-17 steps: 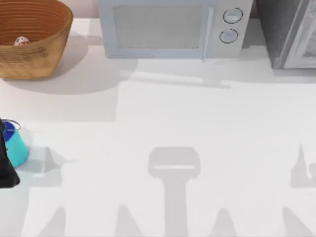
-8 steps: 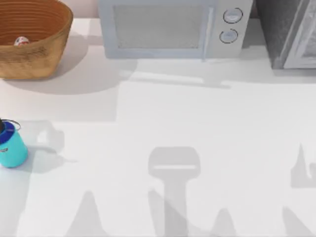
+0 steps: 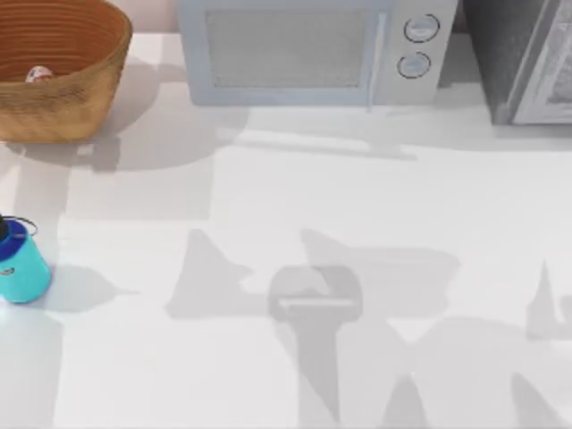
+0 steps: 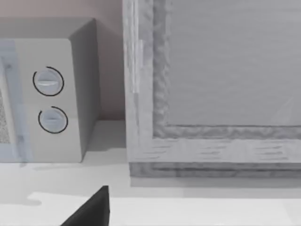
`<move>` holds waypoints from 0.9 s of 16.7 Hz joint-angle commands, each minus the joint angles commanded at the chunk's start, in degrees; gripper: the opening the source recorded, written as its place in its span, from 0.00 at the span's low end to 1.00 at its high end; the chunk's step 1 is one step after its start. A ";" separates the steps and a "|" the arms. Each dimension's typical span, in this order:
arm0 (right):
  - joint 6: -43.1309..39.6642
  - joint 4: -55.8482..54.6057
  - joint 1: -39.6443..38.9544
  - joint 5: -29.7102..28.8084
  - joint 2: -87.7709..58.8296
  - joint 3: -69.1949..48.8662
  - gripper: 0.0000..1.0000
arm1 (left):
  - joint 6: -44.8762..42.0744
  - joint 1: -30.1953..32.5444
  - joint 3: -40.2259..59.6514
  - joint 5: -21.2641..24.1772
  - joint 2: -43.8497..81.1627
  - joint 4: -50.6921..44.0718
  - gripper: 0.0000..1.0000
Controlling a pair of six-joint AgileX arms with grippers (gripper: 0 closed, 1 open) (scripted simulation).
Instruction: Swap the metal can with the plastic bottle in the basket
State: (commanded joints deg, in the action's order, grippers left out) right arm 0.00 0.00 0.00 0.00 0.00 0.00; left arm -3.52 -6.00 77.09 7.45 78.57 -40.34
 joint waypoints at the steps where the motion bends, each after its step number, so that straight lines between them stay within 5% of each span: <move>1: 0.00 0.00 0.00 0.00 0.00 0.00 1.00 | -0.23 -0.27 5.75 0.69 5.56 -2.67 1.00; 9: 0.00 0.00 0.00 0.00 0.00 0.00 1.00 | -1.79 -2.02 48.49 5.93 47.17 -22.41 1.00; 15: 0.00 0.00 0.00 0.00 0.00 0.00 1.00 | -2.54 -2.70 70.53 8.72 68.95 -32.40 1.00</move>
State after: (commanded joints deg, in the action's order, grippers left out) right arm 0.00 0.00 0.00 0.00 0.00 0.00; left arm -6.05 -8.70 147.63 16.18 147.52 -72.74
